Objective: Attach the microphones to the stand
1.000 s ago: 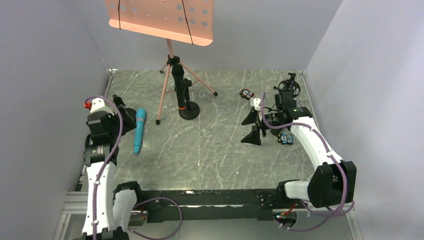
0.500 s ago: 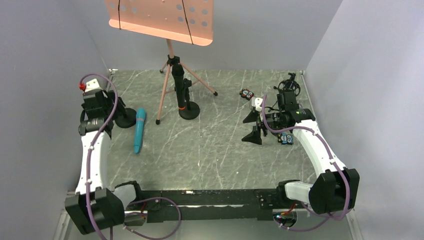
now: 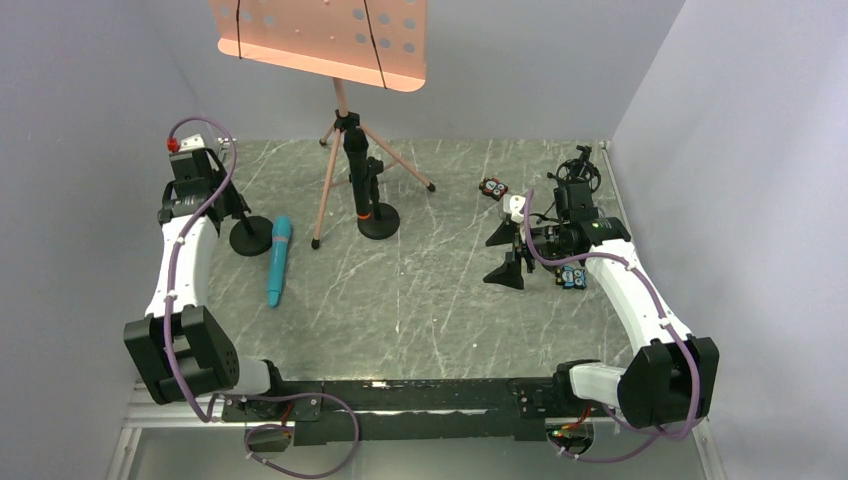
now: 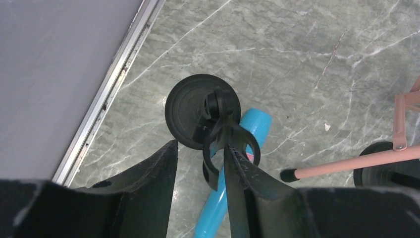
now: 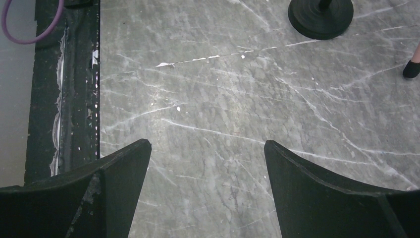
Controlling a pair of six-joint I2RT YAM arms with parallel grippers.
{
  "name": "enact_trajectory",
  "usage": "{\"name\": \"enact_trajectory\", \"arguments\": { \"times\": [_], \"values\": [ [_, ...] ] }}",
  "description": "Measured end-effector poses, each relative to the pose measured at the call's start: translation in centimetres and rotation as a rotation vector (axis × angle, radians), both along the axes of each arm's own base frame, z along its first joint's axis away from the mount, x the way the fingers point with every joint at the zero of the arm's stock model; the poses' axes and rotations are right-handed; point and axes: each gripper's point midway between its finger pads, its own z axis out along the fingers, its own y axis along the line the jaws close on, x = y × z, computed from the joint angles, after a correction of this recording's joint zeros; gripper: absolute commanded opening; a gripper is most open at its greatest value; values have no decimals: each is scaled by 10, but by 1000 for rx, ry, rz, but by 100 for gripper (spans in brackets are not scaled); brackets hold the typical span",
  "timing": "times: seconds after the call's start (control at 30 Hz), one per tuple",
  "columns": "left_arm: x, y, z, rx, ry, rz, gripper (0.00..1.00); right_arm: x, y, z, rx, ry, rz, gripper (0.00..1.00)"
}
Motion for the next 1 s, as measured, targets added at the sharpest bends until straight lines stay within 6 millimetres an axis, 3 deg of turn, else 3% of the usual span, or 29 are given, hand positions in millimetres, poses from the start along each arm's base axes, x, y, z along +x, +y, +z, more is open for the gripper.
{"name": "enact_trajectory", "arguments": {
  "times": [0.27,0.57,0.83,1.0],
  "values": [
    [13,1,-6,2,26,-30,38,0,0,0,0,-1,1,91],
    [18,0,-7,-4,40,-50,1,0,0,0,2,0,2,91],
    [16,1,-2,15,39,-57,0,-1,1,0,4,2,4,91],
    [1,6,21,72,13,-40,0,-2,2,1,13,4,12,91]
  ]
}}
